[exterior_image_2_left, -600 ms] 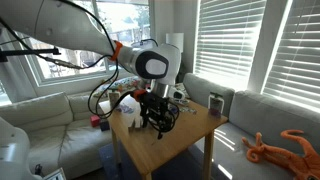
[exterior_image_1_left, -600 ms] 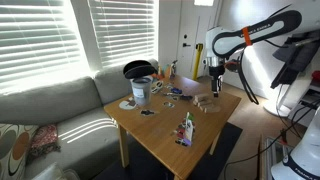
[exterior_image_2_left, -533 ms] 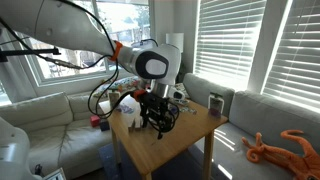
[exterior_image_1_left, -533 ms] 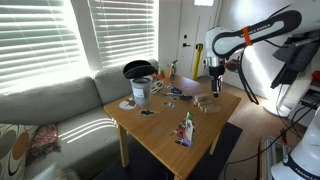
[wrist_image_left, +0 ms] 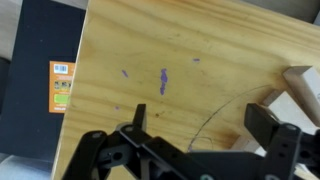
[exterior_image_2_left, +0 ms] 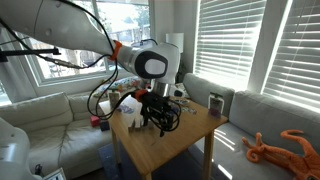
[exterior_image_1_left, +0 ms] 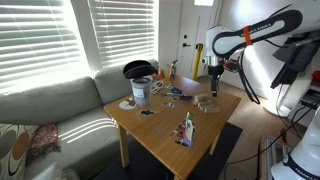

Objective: Move one wooden chip to the right and put it in a standing position

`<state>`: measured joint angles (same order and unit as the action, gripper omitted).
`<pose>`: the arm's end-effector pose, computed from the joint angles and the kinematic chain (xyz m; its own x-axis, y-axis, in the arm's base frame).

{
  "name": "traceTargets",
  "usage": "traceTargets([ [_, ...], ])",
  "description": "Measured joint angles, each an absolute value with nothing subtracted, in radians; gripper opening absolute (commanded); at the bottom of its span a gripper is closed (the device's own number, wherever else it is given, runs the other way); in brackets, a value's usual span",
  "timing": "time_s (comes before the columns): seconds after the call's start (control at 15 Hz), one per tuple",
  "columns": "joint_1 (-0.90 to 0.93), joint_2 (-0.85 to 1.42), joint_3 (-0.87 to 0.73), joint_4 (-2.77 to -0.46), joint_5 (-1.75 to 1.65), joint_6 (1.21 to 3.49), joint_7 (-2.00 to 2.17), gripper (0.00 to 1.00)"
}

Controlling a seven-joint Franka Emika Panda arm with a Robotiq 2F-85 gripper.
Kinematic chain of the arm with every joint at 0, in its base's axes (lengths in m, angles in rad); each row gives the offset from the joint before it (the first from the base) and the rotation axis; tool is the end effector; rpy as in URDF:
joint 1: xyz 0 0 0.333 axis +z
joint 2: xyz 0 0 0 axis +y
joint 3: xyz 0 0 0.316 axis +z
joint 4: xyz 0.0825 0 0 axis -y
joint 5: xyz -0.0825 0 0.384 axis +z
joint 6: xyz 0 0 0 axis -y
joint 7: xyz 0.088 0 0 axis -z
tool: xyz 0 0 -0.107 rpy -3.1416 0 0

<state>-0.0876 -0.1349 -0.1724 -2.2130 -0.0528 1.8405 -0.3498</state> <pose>0.4582 -0.1275 0.4171 0.9658 0.1179 -0.2308 0.1069 -0.9925 -0.0597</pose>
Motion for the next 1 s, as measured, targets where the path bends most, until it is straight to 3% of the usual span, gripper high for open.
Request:
traceTargets([
  [1.0, -0.006, -0.307, -0.105, -2.28, -0.102, 1.976, -0.762, 1.0],
])
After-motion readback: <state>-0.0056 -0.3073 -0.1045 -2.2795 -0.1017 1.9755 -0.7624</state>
